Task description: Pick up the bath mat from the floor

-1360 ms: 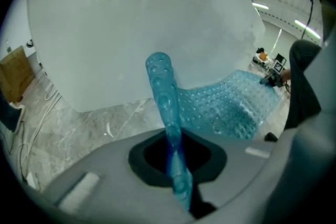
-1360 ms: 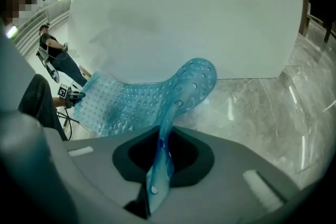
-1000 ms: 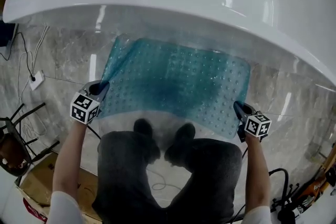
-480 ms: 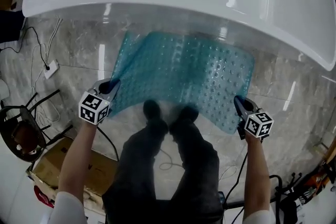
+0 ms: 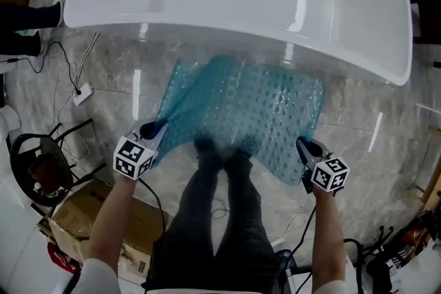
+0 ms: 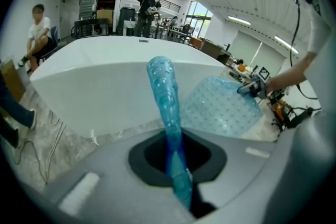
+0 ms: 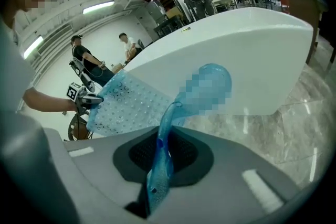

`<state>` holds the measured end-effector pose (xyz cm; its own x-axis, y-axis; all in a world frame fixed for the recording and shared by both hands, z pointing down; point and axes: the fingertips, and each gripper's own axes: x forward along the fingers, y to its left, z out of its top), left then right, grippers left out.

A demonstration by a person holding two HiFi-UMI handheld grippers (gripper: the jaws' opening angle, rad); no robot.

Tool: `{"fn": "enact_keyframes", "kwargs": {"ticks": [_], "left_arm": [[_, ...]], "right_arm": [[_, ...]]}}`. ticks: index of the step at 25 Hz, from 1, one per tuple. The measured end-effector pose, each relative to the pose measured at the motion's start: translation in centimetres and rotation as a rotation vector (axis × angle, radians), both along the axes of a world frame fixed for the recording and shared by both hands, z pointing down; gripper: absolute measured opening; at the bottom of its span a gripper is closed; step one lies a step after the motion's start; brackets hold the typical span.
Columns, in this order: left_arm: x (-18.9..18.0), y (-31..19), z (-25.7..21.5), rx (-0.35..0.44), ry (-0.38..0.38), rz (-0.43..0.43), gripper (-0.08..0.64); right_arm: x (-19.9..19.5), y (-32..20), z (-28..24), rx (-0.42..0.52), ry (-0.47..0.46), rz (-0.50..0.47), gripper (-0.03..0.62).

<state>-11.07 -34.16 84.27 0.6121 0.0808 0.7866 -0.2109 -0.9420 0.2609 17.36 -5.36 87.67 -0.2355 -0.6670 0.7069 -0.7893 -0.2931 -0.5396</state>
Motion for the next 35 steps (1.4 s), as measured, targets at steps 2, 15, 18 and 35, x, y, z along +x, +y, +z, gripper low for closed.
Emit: {"fn": "enact_keyframes", "kwargs": {"ticks": [2,15,18,35], "left_arm": [[-0.1,0.4,-4.0,-0.017,0.016,-0.019,0.018],[-4.0,5.3,-31.6,-0.073,0.101,-0.065,0.018],[-5.9,6.0,-37.5,-0.078,0.138,-0.088,0.018],[-8.5,14.0,-53.9,-0.084,0.364,-0.175,0.018]], "right_arm": [[-0.7,-0.2,-4.1,0.008,0.005,0.01,0.032],[-7.4,-0.3,-32.4,0.129,0.067,0.087,0.034],[-9.5,0.5,-38.9,0.16,0.088,0.104,0.035],[-12.7,8.0,-56.7,0.361,0.158,0.175,0.041]]}}
